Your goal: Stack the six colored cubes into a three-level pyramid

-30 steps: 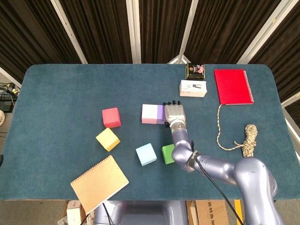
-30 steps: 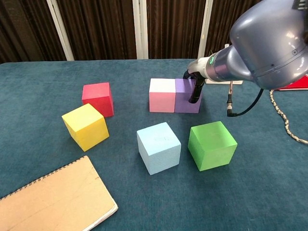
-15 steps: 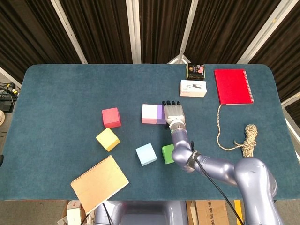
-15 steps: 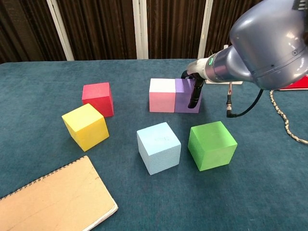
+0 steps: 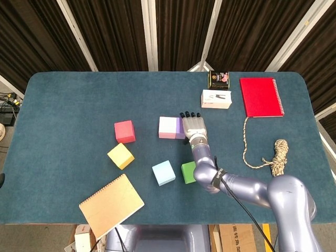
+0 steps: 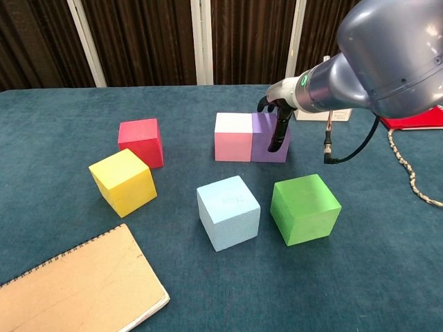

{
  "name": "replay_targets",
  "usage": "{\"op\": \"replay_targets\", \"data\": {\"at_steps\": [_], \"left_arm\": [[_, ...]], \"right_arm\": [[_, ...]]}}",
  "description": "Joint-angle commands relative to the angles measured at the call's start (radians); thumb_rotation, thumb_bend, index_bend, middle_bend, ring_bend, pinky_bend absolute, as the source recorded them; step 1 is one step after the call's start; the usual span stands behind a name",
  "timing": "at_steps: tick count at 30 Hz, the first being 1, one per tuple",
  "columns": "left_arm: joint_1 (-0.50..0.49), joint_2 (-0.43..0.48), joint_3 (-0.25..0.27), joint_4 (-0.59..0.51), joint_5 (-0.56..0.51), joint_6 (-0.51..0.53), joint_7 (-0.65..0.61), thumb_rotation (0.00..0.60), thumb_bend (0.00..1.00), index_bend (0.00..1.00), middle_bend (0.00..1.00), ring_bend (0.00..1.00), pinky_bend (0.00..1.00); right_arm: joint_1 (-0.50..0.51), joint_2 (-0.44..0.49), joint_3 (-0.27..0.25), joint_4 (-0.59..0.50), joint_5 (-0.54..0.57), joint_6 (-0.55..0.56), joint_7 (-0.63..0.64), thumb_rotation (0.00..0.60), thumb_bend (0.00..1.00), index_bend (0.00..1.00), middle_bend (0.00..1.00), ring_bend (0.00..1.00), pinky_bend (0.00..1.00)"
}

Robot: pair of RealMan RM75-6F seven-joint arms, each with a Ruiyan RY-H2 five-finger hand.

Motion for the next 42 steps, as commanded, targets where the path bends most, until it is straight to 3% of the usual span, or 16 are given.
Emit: {"op": "replay_targets", "data": {"at_steps": [1, 6, 11, 14, 19, 25, 30, 36, 42], "left_arm": [[0.000, 0.000, 0.000, 0.000, 0.001, 0.000, -0.001, 0.600, 0.36, 0.10, 0.00, 0.00, 0.03], [0.000, 0.001, 0.000, 0.002, 0.003, 0.000, -0.004, 0.600, 0.36, 0.10, 0.00, 0.00, 0.03], [0.000, 0.005, 0.004, 0.002, 0.011, -0.003, -0.016, 0.600, 0.36, 0.10, 0.00, 0.00, 0.03], [0.005, 0.013, 0.004, 0.000, 0.012, -0.001, -0.035, 0.600, 0.36, 0.10, 0.00, 0.00, 0.03], [0.014, 0.032, 0.010, -0.008, 0.034, 0.003, -0.091, 0.600, 0.36, 0.10, 0.00, 0.00, 0.03], [0.013, 0.046, 0.036, -0.011, 0.099, -0.004, -0.144, 0.600, 0.36, 0.09, 0.00, 0.00, 0.04], [0.010, 0.043, 0.055, -0.022, 0.135, -0.013, -0.162, 0.600, 0.35, 0.09, 0.00, 0.00, 0.04], [-0.007, 0.037, 0.066, -0.017, 0.190, -0.023, -0.201, 0.600, 0.29, 0.09, 0.00, 0.00, 0.04], [-0.053, 0.057, 0.046, -0.064, 0.205, -0.069, -0.221, 0.600, 0.25, 0.07, 0.00, 0.00, 0.04]], "right_arm": [[-0.005, 0.019, 0.007, -0.024, -0.010, 0.007, 0.015, 0.600, 0.27, 0.00, 0.00, 0.00, 0.00], [-0.016, 0.069, 0.018, -0.085, -0.018, 0.026, 0.031, 0.600, 0.27, 0.00, 0.00, 0.00, 0.00], [-0.067, 0.212, 0.018, -0.281, -0.051, 0.063, 0.061, 0.600, 0.27, 0.00, 0.00, 0.00, 0.00], [-0.145, 0.329, 0.024, -0.426, -0.129, 0.085, 0.138, 0.600, 0.27, 0.00, 0.00, 0.00, 0.00], [-0.380, 0.544, 0.006, -0.638, -0.433, 0.179, 0.356, 0.600, 0.27, 0.00, 0.00, 0.00, 0.00], [-0.709, 0.704, -0.063, -0.723, -0.811, 0.320, 0.720, 0.600, 0.27, 0.00, 0.00, 0.00, 0.00], [-0.878, 0.695, -0.172, -0.661, -1.114, 0.399, 0.920, 0.600, 0.27, 0.00, 0.00, 0.00, 0.00], [-1.004, 0.561, -0.286, -0.515, -1.408, 0.588, 0.966, 0.600, 0.27, 0.00, 0.00, 0.00, 0.00], [-1.063, 0.450, -0.355, -0.435, -1.502, 0.642, 0.917, 0.600, 0.27, 0.00, 0.00, 0.00, 0.00]]}}
